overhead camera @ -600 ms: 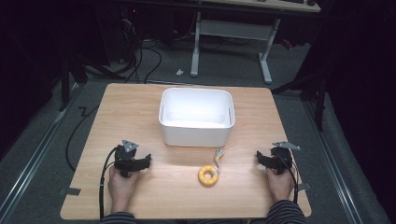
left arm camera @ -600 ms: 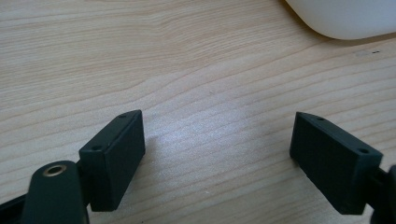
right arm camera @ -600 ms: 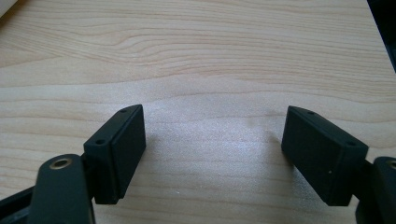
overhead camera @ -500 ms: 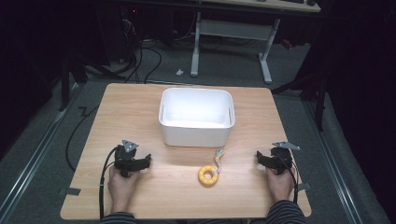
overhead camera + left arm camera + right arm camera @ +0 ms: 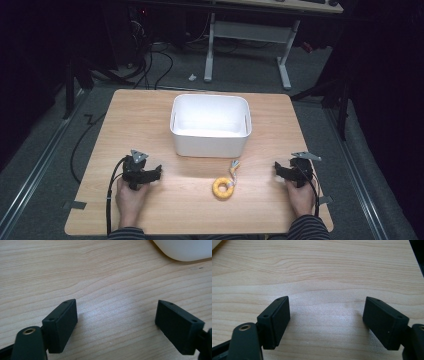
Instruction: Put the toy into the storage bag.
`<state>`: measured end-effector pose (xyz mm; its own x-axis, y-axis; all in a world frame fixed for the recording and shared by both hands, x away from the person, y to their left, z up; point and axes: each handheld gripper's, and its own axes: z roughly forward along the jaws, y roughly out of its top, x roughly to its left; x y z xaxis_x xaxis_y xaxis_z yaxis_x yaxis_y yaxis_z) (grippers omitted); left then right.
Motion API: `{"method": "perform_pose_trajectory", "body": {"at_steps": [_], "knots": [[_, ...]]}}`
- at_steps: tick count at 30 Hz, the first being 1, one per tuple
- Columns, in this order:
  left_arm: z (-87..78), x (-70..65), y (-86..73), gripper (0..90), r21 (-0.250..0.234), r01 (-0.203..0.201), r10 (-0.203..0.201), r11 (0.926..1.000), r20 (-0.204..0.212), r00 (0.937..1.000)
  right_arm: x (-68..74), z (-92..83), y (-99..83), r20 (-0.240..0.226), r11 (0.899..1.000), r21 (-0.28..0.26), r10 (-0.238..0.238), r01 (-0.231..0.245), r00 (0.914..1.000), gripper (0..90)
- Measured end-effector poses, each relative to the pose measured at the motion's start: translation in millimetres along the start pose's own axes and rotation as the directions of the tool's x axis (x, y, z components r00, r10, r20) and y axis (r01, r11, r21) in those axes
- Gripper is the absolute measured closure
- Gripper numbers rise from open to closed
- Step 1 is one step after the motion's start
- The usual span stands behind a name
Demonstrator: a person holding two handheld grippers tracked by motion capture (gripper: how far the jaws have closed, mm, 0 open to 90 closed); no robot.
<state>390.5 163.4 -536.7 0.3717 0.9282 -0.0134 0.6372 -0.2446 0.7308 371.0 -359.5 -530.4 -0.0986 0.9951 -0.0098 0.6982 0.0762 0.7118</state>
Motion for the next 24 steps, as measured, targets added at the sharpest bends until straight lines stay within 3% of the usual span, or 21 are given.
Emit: {"method": "perform_pose_trajectory", "body": {"at_steps": [6, 15, 24], "knots": [[0.0, 0.0, 0.0, 18.4, 0.0, 0.0, 0.0, 1.0, 0.0, 1.0, -2.4, -0.3, -0.3, -0.02, 0.999, 0.002, -0.034, 0.034, 0.9992, 19.5], [0.0, 0.0, 0.0, 18.5, 0.0, 0.0, 0.0, 1.0, 0.0, 1.0, -3.0, -1.2, 1.1, -0.033, 0.999, 0.02, -0.044, 0.045, 0.9985, 19.9], [0.0, 0.0, 0.0, 18.4, 0.0, 0.0, 0.0, 1.0, 0.0, 1.0, -0.6, -4.2, 0.8, -0.035, 0.999, 0.016, -0.038, 0.039, 0.9987, 30.6]]}}
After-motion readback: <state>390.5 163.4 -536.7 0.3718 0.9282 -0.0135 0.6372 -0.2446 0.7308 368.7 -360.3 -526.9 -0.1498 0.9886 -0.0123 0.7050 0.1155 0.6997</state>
